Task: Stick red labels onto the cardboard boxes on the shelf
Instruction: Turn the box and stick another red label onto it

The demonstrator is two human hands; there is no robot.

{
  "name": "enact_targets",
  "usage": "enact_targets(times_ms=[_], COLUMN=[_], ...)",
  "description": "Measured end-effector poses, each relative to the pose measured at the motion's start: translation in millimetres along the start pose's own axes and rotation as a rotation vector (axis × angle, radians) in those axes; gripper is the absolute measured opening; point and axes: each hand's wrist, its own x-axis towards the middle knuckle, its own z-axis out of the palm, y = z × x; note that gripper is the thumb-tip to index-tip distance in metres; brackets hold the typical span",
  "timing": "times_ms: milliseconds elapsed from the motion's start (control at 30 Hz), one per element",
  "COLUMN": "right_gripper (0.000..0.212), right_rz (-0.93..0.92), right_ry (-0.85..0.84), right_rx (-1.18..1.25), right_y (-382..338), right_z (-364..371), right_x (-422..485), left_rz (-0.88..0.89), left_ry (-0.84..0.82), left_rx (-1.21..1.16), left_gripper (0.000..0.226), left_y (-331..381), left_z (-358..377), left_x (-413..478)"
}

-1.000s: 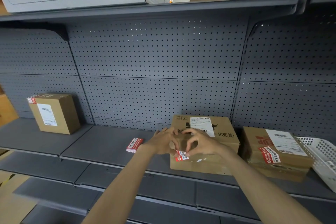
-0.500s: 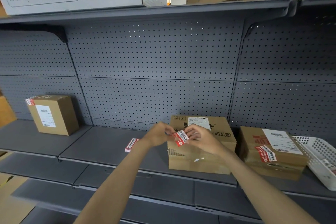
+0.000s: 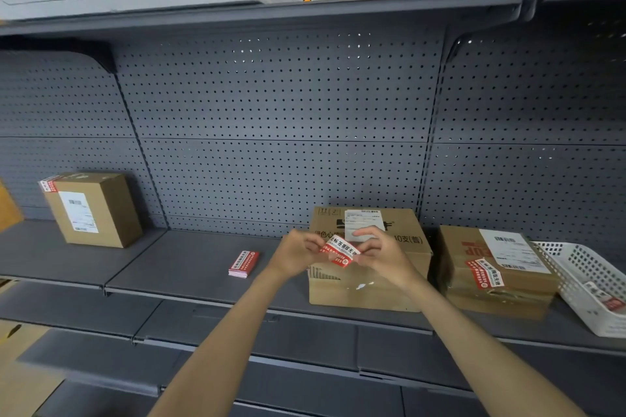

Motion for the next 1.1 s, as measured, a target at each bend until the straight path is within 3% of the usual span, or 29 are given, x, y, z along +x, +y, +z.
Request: enact_targets(times_ms=[233,467,800,967,1100], right_gripper=[0.037,0.055,0.03,0.022,0.019], right_rz=[0.069,0.113,0.115,0.133,0.124], right_ry=[0.091,0.213,0.273,0.281,0.278], right_rx=[0.124,0.198,0.065,-0.057,-0.115], right_y=[12.9,30.6,43.6,59.5,65.9], right_z=[0.2,-2.0,-13.9,-15.5,-13.6], right_x=[-22.5,-28.5,-41.1,-44.7,-45.8], left_rz=[-0.064,-0.085,-0.088,-0.041,-0.074], left_ry=[0.061,0.119,0.107,0.101,0.055], left_rx=[-0.067,-0.068,-0.237,-0.21,-0.145], left_gripper=[0.02,0.022,0.031,0.011,0.011], left_y=[-13.6,-22.5,-20.5,-35.0,-42.0], left_z=[26.6,52.0,86.3,92.5,97.6], left_x=[-12.0,-16.1,-24.4,-21.5,-18.5])
